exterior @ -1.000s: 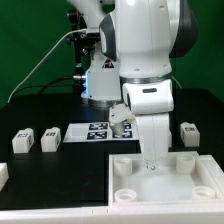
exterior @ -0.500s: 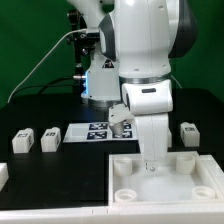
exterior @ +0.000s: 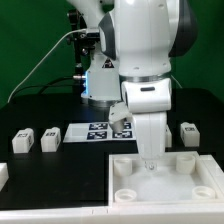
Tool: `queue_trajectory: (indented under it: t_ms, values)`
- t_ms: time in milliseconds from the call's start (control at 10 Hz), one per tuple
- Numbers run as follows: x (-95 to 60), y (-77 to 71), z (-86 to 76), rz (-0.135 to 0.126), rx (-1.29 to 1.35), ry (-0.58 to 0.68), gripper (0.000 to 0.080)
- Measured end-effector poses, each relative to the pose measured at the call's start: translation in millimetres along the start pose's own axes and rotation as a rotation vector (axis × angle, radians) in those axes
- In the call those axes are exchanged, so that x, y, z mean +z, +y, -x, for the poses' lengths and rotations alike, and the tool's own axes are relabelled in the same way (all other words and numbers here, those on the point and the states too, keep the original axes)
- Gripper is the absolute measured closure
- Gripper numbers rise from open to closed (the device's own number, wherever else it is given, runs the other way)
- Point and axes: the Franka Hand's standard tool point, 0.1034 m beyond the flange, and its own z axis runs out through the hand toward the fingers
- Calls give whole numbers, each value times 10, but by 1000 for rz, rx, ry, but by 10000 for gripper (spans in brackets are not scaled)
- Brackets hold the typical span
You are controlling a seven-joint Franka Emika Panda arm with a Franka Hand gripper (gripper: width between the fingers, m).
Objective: Assemble one leg
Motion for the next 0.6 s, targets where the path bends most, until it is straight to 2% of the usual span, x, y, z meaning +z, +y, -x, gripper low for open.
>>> queue_trajectory:
  t_ms: [200,500,600]
  values:
    - [-28,-181,-230,-10,290,3,150]
    - [-141,-286,-618,1,713,15,150]
    - [-166,-286,-685,-1,836,23,150]
